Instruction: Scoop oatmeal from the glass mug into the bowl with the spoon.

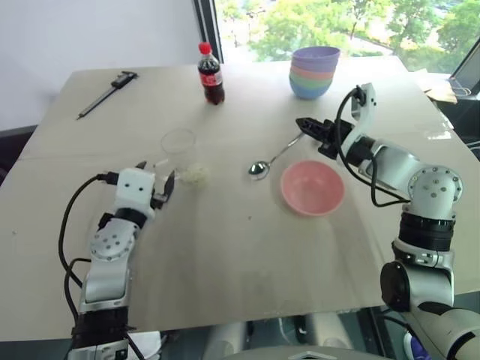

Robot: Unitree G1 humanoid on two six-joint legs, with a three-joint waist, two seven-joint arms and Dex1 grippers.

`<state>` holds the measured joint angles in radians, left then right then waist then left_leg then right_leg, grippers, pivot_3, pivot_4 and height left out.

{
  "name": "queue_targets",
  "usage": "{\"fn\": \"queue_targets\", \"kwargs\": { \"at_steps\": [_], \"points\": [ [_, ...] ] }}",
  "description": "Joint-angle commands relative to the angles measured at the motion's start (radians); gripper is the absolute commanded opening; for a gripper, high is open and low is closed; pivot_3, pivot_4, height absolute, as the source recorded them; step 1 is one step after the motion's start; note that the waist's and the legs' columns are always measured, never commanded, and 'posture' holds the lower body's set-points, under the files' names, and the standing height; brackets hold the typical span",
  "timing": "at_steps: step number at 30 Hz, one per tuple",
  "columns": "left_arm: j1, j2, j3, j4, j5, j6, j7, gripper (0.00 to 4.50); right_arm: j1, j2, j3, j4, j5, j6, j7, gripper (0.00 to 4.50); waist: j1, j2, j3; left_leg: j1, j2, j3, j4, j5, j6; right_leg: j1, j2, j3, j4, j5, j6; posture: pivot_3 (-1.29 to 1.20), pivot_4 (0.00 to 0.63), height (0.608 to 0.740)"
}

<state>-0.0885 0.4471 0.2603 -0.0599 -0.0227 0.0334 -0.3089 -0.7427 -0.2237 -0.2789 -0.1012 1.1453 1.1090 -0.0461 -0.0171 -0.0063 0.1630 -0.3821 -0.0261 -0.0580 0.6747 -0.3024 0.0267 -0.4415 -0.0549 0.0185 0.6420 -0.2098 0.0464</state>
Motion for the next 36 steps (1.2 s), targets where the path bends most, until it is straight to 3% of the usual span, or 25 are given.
{"fn": "queue_targets", "kwargs": {
  "at_steps": [1, 4, 9, 21, 29, 36],
  "points": [
    [-0.028, 0.006, -0.004, 0.005, -0.012, -0.040, -0.004, 3.25, -0.023, 0.001, -0.010, -0.024, 0.015, -0.020, 0.014, 0.00, 0.001, 0.000, 0.000, 0.000, 0.000, 0.000, 0.000, 0.000, 0.000, 0.000, 0.000, 0.000, 0.000, 0.000, 0.000, 0.00, 0.150, 0.740],
    [-0.037, 0.002, -0.003, 0.018, -0.010, -0.051, 0.004, 2.48, -0.027, 0.008, -0.015, -0.023, 0.022, -0.023, 0.006, 0.00, 0.001, 0.000, 0.000, -0.001, 0.000, 0.000, 0.000, 0.000, 0.000, -0.001, 0.000, 0.000, 0.000, 0.000, 0.000, 0.00, 0.150, 0.740],
    [-0.052, -0.004, -0.010, 0.038, -0.010, -0.061, 0.014, 0.10, -0.055, 0.028, -0.034, -0.014, 0.040, -0.036, -0.023, 0.00, 0.001, 0.000, 0.000, -0.001, 0.000, 0.000, 0.000, 0.000, -0.001, -0.001, 0.000, 0.001, 0.001, 0.000, 0.000, 0.00, 0.150, 0.740],
    [-0.130, -0.023, -0.070, 0.065, -0.026, 0.006, 0.002, 0.02, -0.280, 0.039, -0.048, 0.062, 0.027, -0.105, -0.027, 0.00, 0.004, 0.001, -0.001, 0.001, -0.001, 0.001, 0.002, 0.000, 0.001, -0.001, 0.000, 0.002, 0.006, 0.000, 0.000, 0.00, 0.150, 0.740],
    [-0.230, -0.037, -0.128, 0.079, -0.062, 0.137, -0.058, 0.02, -0.291, 0.050, 0.092, 0.009, -0.029, -0.099, 0.109, 0.00, 0.004, 0.001, -0.001, 0.000, -0.003, -0.001, 0.004, 0.000, 0.000, -0.001, -0.001, 0.000, 0.005, 0.000, 0.000, 0.00, 0.150, 0.740],
    [-0.285, -0.031, -0.152, 0.101, -0.077, 0.168, -0.099, 0.02, -0.275, 0.017, 0.217, -0.002, -0.189, -0.161, 0.228, 0.00, 0.003, 0.001, -0.001, -0.001, -0.003, -0.001, 0.005, 0.002, -0.002, -0.001, -0.001, 0.000, 0.005, 0.001, 0.000, 0.00, 0.150, 0.740]
  ]
}}
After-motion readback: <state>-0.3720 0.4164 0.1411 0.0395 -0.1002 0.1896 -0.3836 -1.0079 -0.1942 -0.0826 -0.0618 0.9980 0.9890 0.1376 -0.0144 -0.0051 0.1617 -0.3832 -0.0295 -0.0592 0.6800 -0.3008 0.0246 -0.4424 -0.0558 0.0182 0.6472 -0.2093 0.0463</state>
